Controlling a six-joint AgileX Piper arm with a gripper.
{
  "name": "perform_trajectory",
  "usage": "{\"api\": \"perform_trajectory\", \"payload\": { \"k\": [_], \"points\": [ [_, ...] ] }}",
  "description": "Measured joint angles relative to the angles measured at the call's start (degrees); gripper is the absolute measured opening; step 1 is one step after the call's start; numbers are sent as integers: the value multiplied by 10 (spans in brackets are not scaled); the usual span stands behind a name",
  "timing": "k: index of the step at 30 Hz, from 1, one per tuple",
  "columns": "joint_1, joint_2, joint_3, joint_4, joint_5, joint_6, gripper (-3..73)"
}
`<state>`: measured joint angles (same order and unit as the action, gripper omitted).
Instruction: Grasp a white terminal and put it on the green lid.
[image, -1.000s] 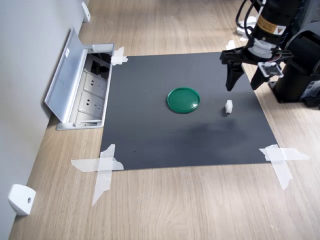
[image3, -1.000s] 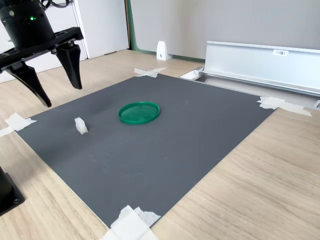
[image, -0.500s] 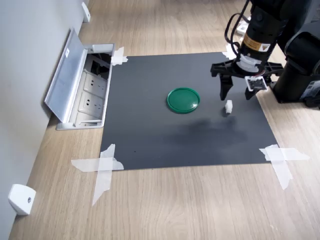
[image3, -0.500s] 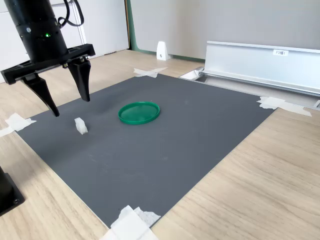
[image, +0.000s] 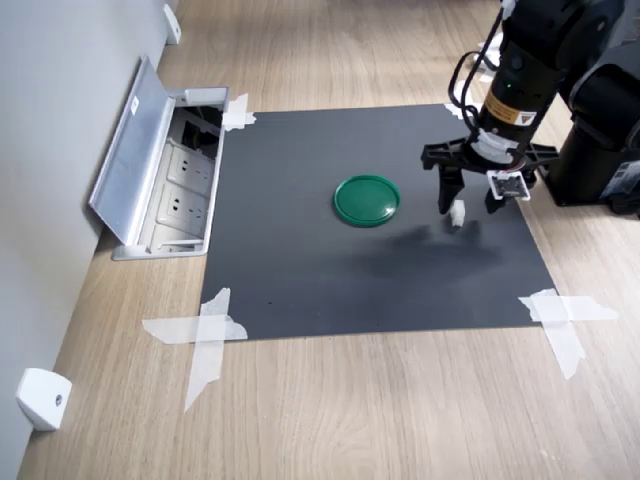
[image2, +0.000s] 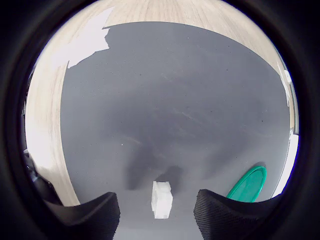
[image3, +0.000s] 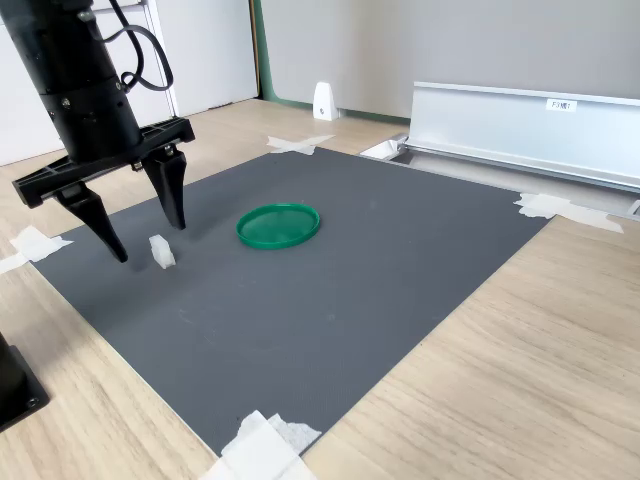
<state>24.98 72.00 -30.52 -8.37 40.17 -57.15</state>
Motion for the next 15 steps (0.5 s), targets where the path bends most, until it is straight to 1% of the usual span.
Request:
{"api": "perform_trajectory", "payload": {
  "k": [7, 15],
  "points": [
    [0, 32, 0, -6, -14, 39, 618],
    [0, 39, 0, -12, -24, 48, 616]
  ]
}}
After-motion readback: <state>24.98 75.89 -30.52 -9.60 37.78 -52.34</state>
